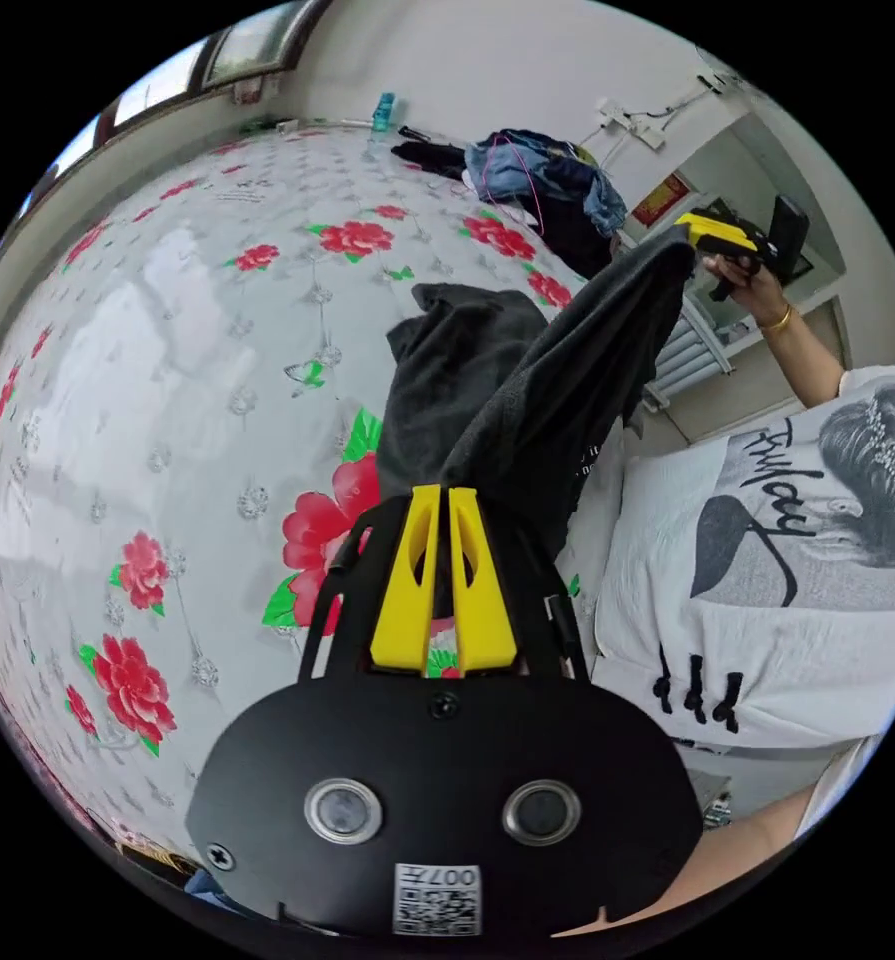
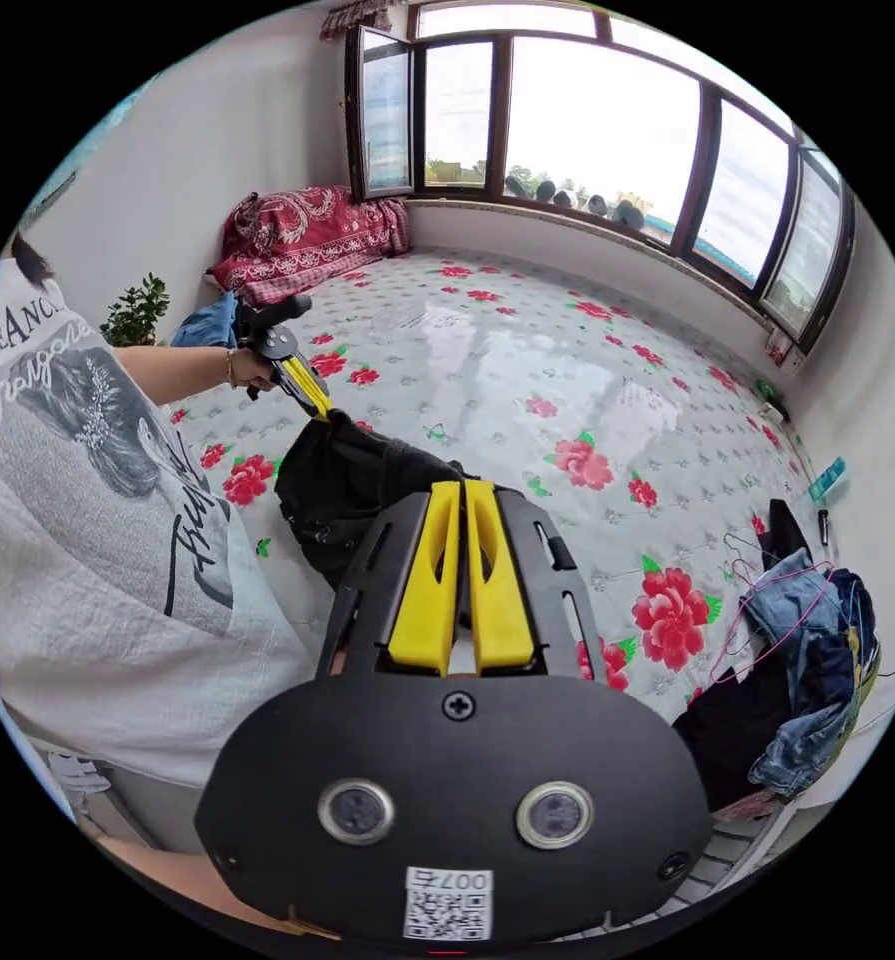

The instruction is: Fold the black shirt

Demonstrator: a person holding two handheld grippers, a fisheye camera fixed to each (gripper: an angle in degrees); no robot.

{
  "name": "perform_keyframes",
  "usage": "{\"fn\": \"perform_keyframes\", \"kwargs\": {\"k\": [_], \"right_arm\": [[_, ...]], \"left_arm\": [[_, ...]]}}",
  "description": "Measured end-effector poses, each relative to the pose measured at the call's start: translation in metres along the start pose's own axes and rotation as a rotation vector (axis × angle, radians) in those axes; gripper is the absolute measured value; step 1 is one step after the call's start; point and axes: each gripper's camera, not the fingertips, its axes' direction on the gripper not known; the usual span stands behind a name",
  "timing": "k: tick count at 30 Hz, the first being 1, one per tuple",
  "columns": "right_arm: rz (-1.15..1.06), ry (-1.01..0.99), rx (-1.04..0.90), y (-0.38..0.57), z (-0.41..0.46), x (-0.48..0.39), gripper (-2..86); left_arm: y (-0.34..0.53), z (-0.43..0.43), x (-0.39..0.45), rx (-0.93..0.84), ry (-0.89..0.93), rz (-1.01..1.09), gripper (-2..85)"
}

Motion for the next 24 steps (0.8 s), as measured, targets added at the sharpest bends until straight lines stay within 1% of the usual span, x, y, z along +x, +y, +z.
{"fn": "perform_keyframes", "kwargs": {"k": [1, 3, 4, 6, 7, 9, 10, 12, 13, 15, 18, 21, 24], "right_arm": [[-0.003, 0.012, 0.019, -0.004, -0.008, 0.002, -0.3], [-0.038, 0.058, 0.120, -0.024, -0.045, 0.007, -0.3], [-0.046, 0.083, 0.144, -0.030, -0.055, 0.008, -0.3], [-0.091, 0.146, 0.260, -0.052, -0.099, 0.009, -0.3], [-0.101, 0.156, 0.291, -0.058, -0.111, 0.009, -0.3], [-0.149, 0.216, 0.399, -0.074, -0.158, 0.003, -0.3], [-0.163, 0.230, 0.425, -0.076, -0.170, 0.000, -0.3], [-0.212, 0.284, 0.510, -0.080, -0.215, -0.014, -0.3], [-0.229, 0.292, 0.527, -0.080, -0.226, -0.018, -0.3], [-0.277, 0.311, 0.588, -0.072, -0.262, -0.033, -0.3], [-0.312, 0.278, 0.662, -0.057, -0.297, -0.047, -0.3], [-0.342, 0.239, 0.713, -0.047, -0.323, -0.057, -0.3], [-0.376, 0.210, 0.746, -0.046, -0.341, -0.063, -0.3]], "left_arm": [[-0.002, -0.017, 0.002, 0.046, -0.013, -0.015, -0.9], [-0.014, -0.086, 0.020, 0.210, -0.080, -0.076, -0.9], [-0.017, -0.103, 0.027, 0.244, -0.101, -0.084, -0.9], [-0.029, -0.168, 0.068, 0.348, -0.237, -0.089, -1.0], [-0.032, -0.184, 0.082, 0.370, -0.281, -0.078, -1.0], [-0.035, -0.243, 0.147, 0.464, -0.469, -0.035, -1.0], [-0.033, -0.257, 0.164, 0.491, -0.505, -0.024, -1.0], [-0.020, -0.303, 0.231, 0.592, -0.628, 0.014, -1.0], [-0.016, -0.312, 0.247, 0.614, -0.655, 0.020, -1.0], [0.005, -0.342, 0.308, 0.668, -0.745, 0.059, -1.0], [0.031, -0.366, 0.372, 0.693, -0.824, 0.096, -1.0], [0.053, -0.381, 0.425, 0.698, -0.870, 0.135, -0.9], [0.064, -0.389, 0.464, 0.664, -0.918, 0.157, -1.0]]}}
